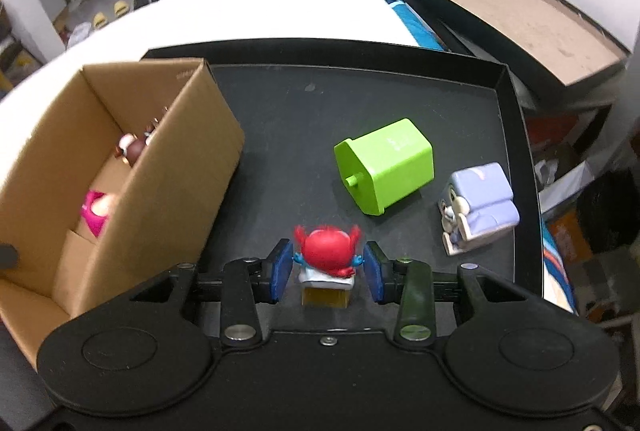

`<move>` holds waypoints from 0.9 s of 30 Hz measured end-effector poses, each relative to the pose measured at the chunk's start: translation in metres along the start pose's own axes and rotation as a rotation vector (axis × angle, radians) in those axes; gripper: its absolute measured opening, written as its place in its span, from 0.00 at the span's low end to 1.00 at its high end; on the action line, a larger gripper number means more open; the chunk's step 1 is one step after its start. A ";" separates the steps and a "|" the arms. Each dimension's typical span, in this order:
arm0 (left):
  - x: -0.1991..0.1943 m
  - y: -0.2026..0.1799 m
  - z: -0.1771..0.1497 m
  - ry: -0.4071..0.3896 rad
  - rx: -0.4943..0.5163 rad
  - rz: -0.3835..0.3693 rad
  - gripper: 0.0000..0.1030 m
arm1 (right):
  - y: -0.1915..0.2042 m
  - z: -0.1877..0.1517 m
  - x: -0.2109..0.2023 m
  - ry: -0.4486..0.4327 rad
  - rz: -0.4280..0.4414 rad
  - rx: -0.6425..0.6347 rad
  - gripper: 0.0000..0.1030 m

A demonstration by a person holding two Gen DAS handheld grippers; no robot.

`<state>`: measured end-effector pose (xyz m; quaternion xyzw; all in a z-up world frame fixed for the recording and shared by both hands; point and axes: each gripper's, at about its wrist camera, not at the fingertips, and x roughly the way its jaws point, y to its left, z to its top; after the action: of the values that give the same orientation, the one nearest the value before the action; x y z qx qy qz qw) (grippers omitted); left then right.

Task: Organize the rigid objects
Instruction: 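Lift the blue-and-red figure with the right gripper and carry it over the box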

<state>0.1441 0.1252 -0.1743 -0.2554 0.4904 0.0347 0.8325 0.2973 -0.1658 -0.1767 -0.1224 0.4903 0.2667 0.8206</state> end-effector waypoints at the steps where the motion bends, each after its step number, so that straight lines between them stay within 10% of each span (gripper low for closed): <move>1: 0.000 0.000 0.000 0.000 0.000 0.001 0.21 | -0.001 0.000 -0.002 -0.002 -0.001 -0.001 0.37; 27: -0.003 0.001 -0.003 -0.017 0.008 -0.011 0.21 | 0.008 0.026 -0.034 -0.010 -0.079 -0.073 0.37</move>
<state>0.1393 0.1251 -0.1731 -0.2545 0.4821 0.0301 0.8378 0.2996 -0.1580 -0.1340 -0.1704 0.4711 0.2523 0.8279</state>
